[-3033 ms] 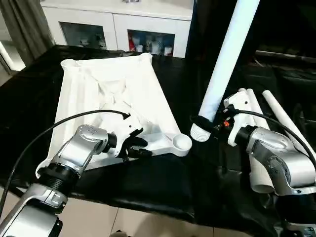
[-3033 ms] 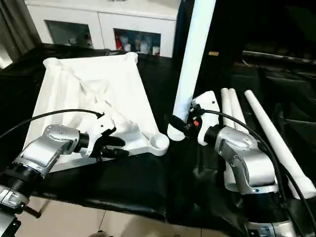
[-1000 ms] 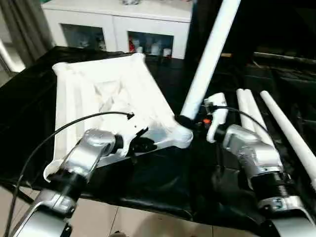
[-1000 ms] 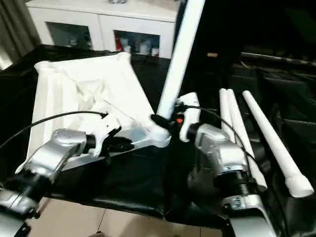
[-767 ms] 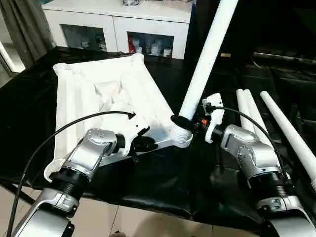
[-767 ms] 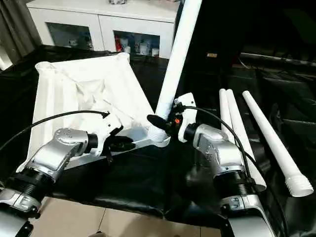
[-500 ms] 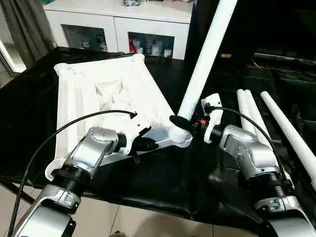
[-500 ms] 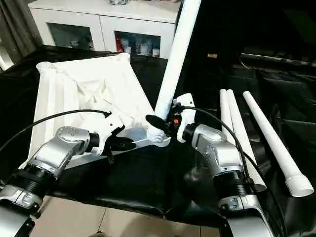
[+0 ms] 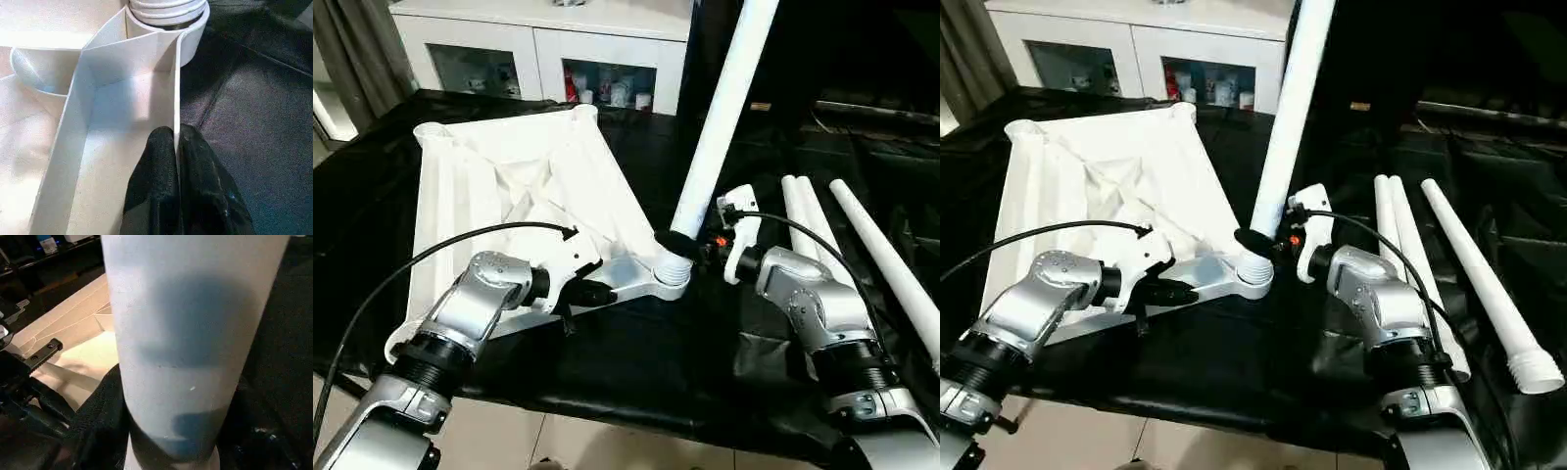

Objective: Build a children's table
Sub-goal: Insert table leg to table base

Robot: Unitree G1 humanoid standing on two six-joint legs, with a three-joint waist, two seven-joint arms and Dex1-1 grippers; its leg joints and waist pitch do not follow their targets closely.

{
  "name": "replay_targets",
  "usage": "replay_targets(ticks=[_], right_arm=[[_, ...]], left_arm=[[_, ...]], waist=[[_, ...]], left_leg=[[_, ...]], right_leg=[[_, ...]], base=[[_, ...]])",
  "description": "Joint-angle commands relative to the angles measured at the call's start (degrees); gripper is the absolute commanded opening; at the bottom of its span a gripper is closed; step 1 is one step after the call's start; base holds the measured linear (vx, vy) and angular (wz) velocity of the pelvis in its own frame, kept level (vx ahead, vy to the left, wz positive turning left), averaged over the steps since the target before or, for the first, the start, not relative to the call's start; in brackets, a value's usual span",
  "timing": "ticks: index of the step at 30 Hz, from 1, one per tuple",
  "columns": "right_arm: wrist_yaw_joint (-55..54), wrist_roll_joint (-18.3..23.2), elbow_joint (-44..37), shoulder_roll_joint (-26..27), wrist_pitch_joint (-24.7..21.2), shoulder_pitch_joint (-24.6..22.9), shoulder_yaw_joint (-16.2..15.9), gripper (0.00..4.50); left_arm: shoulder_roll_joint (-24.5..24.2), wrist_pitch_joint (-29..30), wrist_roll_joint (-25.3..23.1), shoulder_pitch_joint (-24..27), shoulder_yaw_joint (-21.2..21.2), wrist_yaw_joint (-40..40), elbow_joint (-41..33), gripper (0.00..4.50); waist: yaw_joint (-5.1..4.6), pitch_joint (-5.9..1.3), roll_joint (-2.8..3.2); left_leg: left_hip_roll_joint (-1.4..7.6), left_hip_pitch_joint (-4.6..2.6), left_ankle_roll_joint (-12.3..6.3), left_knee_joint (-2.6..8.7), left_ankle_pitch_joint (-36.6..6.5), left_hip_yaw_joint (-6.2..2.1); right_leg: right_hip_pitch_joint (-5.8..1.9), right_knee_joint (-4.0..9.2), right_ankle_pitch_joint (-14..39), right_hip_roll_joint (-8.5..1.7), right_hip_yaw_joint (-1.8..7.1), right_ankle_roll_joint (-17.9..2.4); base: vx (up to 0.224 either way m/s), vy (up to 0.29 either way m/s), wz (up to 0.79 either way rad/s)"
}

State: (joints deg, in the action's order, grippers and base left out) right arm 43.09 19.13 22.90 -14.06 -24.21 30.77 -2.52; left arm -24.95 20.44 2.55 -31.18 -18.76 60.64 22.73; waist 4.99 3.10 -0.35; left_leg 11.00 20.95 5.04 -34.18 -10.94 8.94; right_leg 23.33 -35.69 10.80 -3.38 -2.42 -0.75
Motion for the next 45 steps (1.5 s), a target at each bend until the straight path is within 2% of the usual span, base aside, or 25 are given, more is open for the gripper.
replay_targets(ticks=[1, 6, 13, 15, 16, 22, 25, 26, 27, 28, 29, 30, 31, 34, 36, 37, 39, 40, 41, 45], right_arm=[[-0.21, -1.42, 1.33, -0.07, 0.14, 0.04, -0.44, 1.91], [-0.15, -2.48, 4.15, 0.77, 1.07, 1.50, -1.57, 1.91], [-1.16, -2.43, 6.74, 1.17, 1.92, 1.78, -0.43, 1.90], [-1.07, -1.44, 6.94, 1.51, 2.22, 0.29, 0.80, 1.90], [-1.01, -1.06, 6.97, 1.67, 2.66, -0.96, 1.37, 1.90], [-1.32, 0.74, 6.81, 2.69, 4.89, -5.06, 3.83, 1.89], [-1.93, 1.35, 6.03, 3.06, 5.55, -6.58, 4.78, 1.89], [-2.32, 1.66, 5.23, 3.33, 6.16, -7.88, 5.29, 1.89], [-2.33, 1.67, 5.19, 3.35, 6.19, -7.94, 5.31, 1.89], [-2.52, 1.95, 4.57, 3.61, 6.73, -8.93, 5.71, 1.89], [-2.76, 1.98, 3.87, 3.87, 7.52, -10.08, 5.90, 1.89], [-2.76, 1.98, 3.87, 3.87, 7.52, -10.08, 5.90, 1.89], [-2.91, 1.65, 3.24, 4.01, 8.51, -10.91, 5.79, 1.89], [-3.63, 0.37, 1.59, 4.48, 11.89, -13.20, 5.26, 1.89], [-4.34, -0.97, 0.68, 4.69, 14.33, -14.50, 4.45, 1.89], [-4.77, -1.81, 0.03, 4.77, 15.34, -15.18, 3.91, 1.89], [-5.24, -2.63, -0.90, 4.70, 15.66, -15.75, 3.10, 1.89], [-5.34, -3.57, -1.03, 4.29, 15.67, -15.70, 2.19, 1.89], [-5.37, -4.92, -1.14, 3.68, 15.57, -15.53, 0.89, 1.89], [-4.19, -8.47, -0.82, 1.79, 14.54, -13.83, -3.09, 1.89]], left_arm=[[-0.58, 0.87, -0.30, 1.16, -0.21, 0.47, -0.09, 0.00], [-0.65, 0.93, -0.01, 1.36, -0.15, 0.77, -0.88, 0.00], [-0.47, 0.49, 0.04, 1.45, 0.45, -0.11, -0.82, 0.00], [0.03, 0.34, 0.24, 1.12, 1.08, -0.93, -0.35, 0.00], [0.49, 0.35, 0.35, 0.67, 1.64, -1.77, 0.22, 0.00], [1.19, -0.59, 0.07, -0.48, 2.28, -3.25, 2.09, 0.00], [1.26, -0.70, 0.11, -0.62, 2.36, -3.29, 2.35, 0.00], [1.32, -0.89, 0.07, -0.75, 2.37, -3.33, 2.63, 0.00], [1.32, -0.90, 0.06, -0.76, 2.37, -3.33, 2.65, 0.00], [1.38, -1.09, 0.01, -0.88, 2.36, -3.39, 2.93, 0.00], [1.46, -1.32, -0.02, -1.06, 2.36, -3.43, 3.27, 0.00], [1.46, -1.32, -0.02, -1.06, 2.36, -3.43, 3.27, 0.00], [1.60, -1.44, -0.02, -1.20, 2.46, -3.59, 3.54, 0.00], [1.93, -1.83, -0.15, -1.68, 2.62, -4.03, 4.37, 0.00], [2.17, -2.36, -0.37, -2.03, 2.64, -4.32, 5.20, 0.00], [2.28, -2.63, -0.47, -2.14, 2.64, -4.40, 5.57, 0.00], [2.29, -2.76, -0.52, -2.16, 2.57, -4.29, 5.72, 0.00], [2.27, -2.82, -0.52, -2.16, 2.57, -4.27, 5.76, 0.00], [2.23, -2.90, -0.56, -2.13, 2.55, -4.25, 5.76, 0.00], [1.89, -3.10, -0.91, -1.90, 2.22, -3.91, 5.48, 0.00]], waist=[[0.39, -3.55, 0.00], [0.25, -3.57, 0.18], [0.19, -3.59, 0.28], [0.17, -3.59, 0.25], [0.33, -3.58, 0.58], [0.50, -3.48, 0.57], [0.54, -3.58, 0.95], [0.58, -3.59, 1.40], [0.47, -3.59, 1.14], [0.45, -3.51, 1.31], [0.45, -3.50, 1.72], [0.45, -3.46, 1.55], [0.39, -3.47, 1.34], [0.56, -3.55, 1.81], [0.43, -3.39, 1.39], [0.44, -3.36, 1.48], [0.40, -3.16, 1.52], [0.39, -3.13, 1.35], [0.32, -3.12, 1.43], [0.27, -3.10, 1.37]], left_leg=[[1.59, -0.24, -0.30, 4.38, -9.48, 0.08], [1.60, -0.23, 0.17, 4.42, -10.00, 0.00], [1.59, -0.22, 0.12, 4.40, -9.51, 0.02], [1.59, -0.23, 0.09, 4.39, -9.73, 0.06], [1.65, -0.41, 0.08, 4.31, -10.22, 0.15], [1.72, -0.48, 0.37, 4.67, -12.62, -0.08], [1.72, -0.47, 0.41, 4.64, -12.33, -0.09], [1.70, -0.37, 0.39, 4.67, -12.07, -0.22], [1.73, -0.48, 0.35, 4.69, -12.45, -0.13], [1.66, -0.45, 0.41, 4.74, -13.22, -0.12], [1.64, -0.48, 0.57, 4.79, -14.06, -0.24], [1.65, -0.56, 0.49, 4.81, -14.50, -0.14], [1.65, -0.48, 0.52, 4.86, -14.60, -0.24], [1.66, -0.70, 0.38, 4.80, -14.46, -0.16], [1.67, -0.60, 0.27, 5.05, -14.37, -0.17], [1.63, -0.68, 0.31, 5.03, -15.04, -0.15], [1.64, -0.67, 0.41, 5.28, -16.32, -0.27], [1.61, -0.64, 0.43, 5.34, -16.50, -0.30], [1.61, -0.64, 0.54, 5.40, -16.74, -0.38], [1.67, -0.76, 0.50, 5.45, -17.15, -0.41]], right_leg=[[-3.21, 4.27, 10.61, -4.33, 2.34, -11.87], [-3.16, 4.34, 11.75, -4.37, 2.38, -11.50], [-3.20, 4.16, 9.56, -4.20, 2.35, -12.17], [-3.23, 4.20, 9.48, -4.21, 2.37, -12.23], [-3.07, 4.34, 9.50, -4.24, 2.43, -12.22], [-3.09, 4.64, 12.72, -4.31, 2.34, -11.79], [-3.12, 4.67, 11.59, -4.30, 2.39, -11.67], [-3.15, 4.49, 10.75, -4.28, 2.36, -11.90], [-3.06, 4.62, 10.47, -4.17, 2.30, -12.03], [-3.05, 4.76, 11.29, -4.15, 2.30, -11.92], [-3.10, 4.79, 12.56, -4.24, 2.30, -11.87], [-3.00, 5.06, 13.21, -4.19, 2.30, -11.62], [-3.17, 4.98, 13.96, -4.25, 2.32, -11.36], [-2.94, 5.23, 14.58, -4.35, 2.40, -11.00], [-3.04, 5.27, 13.91, -4.14, 2.32, -10.91], [-2.95, 5.36, 15.01, -4.21, 2.32, -10.77], [-2.93, 5.66, 18.37, -4.24, 2.32, -9.76], [-2.97, 5.76, 19.29, -4.27, 2.32, -9.42], [-2.93, 5.80, 20.23, -4.28, 2.31, -9.12], [-2.78, 5.94, 21.48, -4.39, 2.43, -8.57]], base=[[0.000, 0.000, 0.00], [0.000, 0.000, 0.00], [0.000, 0.000, 0.00], [0.000, 0.000, 0.00], [0.000, 0.000, 0.00], [0.000, 0.000, 0.00], [0.000, 0.000, 0.00], [0.000, 0.000, 0.00], [0.000, 0.000, 0.00], [0.000, 0.000, 0.00], [0.000, 0.000, 0.00], [0.000, 0.000, 0.00], [0.000, 0.000, 0.00], [0.000, 0.000, 0.00], [0.000, 0.000, 0.00], [0.000, 0.000, 0.00], [0.000, 0.000, 0.00], [0.000, 0.000, 0.00], [0.000, 0.000, 0.00], [0.000, 0.000, 0.00]])
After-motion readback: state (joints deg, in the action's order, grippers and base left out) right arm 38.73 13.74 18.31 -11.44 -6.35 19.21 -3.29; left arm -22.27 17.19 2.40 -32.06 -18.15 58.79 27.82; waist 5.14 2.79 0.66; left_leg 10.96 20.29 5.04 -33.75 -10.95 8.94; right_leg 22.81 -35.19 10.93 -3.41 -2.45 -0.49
